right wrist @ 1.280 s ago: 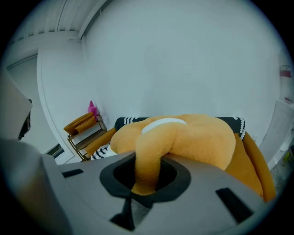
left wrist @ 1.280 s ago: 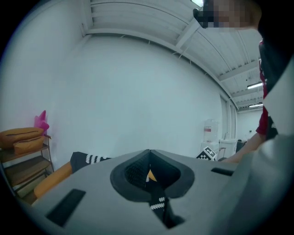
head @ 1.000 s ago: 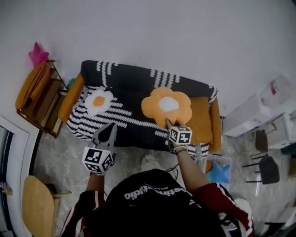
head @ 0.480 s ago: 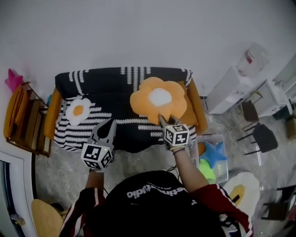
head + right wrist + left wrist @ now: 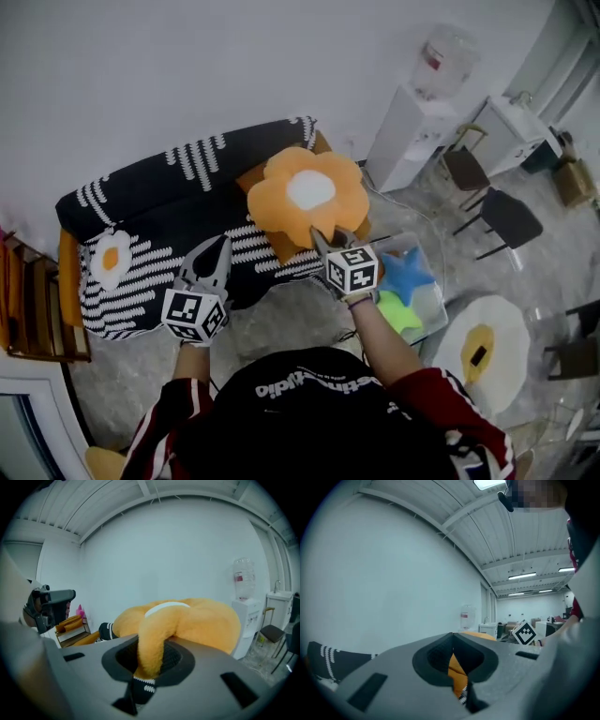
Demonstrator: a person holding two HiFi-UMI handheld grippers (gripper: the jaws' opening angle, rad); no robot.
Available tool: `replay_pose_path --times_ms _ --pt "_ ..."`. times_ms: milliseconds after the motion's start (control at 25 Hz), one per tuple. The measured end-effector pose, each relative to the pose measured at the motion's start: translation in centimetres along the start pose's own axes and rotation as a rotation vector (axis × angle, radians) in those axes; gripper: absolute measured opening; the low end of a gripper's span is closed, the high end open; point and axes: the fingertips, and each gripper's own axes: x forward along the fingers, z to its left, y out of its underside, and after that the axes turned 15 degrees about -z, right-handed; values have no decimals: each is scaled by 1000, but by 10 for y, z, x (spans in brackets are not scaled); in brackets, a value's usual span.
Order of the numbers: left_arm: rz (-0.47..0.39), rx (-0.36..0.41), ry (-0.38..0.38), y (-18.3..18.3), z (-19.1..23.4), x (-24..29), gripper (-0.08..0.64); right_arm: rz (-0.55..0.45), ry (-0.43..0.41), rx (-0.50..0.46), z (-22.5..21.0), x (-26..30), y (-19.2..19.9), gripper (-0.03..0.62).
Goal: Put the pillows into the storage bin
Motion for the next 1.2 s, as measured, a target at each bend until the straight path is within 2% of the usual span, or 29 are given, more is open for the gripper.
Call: replay_pose_path --times_ms 280,520,800,1200 --pt "34 -22 148 26 -92 78 5 -16 160 43 -113 -72 1 61" --pt "75 -37 269 56 -163 129 5 -15 285 94 -178 -143 24 61" --pt "134 -59 425 98 -261 178 5 20 462 164 -253 -240 69 63" --pt "220 -93 612 168 -388 222 5 97 694 279 -344 -365 157 64"
